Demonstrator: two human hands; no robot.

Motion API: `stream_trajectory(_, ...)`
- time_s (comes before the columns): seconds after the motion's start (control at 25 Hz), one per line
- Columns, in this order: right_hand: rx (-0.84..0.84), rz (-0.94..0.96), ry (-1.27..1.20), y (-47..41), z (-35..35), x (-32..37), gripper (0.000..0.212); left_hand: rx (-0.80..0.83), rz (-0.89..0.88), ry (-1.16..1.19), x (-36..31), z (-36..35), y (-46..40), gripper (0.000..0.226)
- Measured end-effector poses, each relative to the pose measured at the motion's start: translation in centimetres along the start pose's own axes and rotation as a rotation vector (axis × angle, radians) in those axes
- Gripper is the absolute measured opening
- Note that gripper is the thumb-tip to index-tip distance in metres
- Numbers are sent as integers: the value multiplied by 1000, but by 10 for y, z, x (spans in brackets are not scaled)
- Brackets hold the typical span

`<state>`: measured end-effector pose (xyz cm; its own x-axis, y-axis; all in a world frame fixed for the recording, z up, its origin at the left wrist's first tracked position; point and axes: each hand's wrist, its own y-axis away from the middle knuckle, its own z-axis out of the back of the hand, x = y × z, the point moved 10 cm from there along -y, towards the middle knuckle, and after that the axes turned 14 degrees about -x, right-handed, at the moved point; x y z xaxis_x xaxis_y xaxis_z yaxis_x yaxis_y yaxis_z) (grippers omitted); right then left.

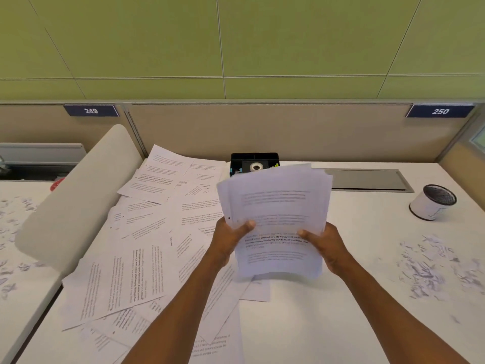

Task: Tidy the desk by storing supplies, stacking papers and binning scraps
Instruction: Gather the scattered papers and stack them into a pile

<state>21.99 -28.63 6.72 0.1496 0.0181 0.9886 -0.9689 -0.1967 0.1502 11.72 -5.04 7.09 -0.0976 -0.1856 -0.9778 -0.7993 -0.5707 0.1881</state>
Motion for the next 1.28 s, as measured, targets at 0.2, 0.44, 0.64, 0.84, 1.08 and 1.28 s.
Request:
stream_trajectory(0.2, -47, 56, 68, -1, 27, -14, 30, 42, -32, -111, 15, -32, 15, 59)
stream_trajectory(0.44, -100, 73, 40, -2, 45, -15, 22, -11, -66, -118, 15, -53, 25, 53)
stream_trajectory(0.64, -7, 21, 166, 0, 54, -35, 29, 96, 2, -169, 41, -69, 34, 55)
stream_trajectory(0.84, -127, 40, 174, -3, 63, -33, 15, -62, 14, -186, 51, -62, 29, 43)
stream_trajectory(1.08, -93, 49, 316, -5, 60, -48, 30, -6, 13, -378, 64, -65, 36, 44)
stream_trajectory(1.28, -85, 72, 242, -11, 44, -36, 20, -88, -6, -332, 51, -47, 28, 41)
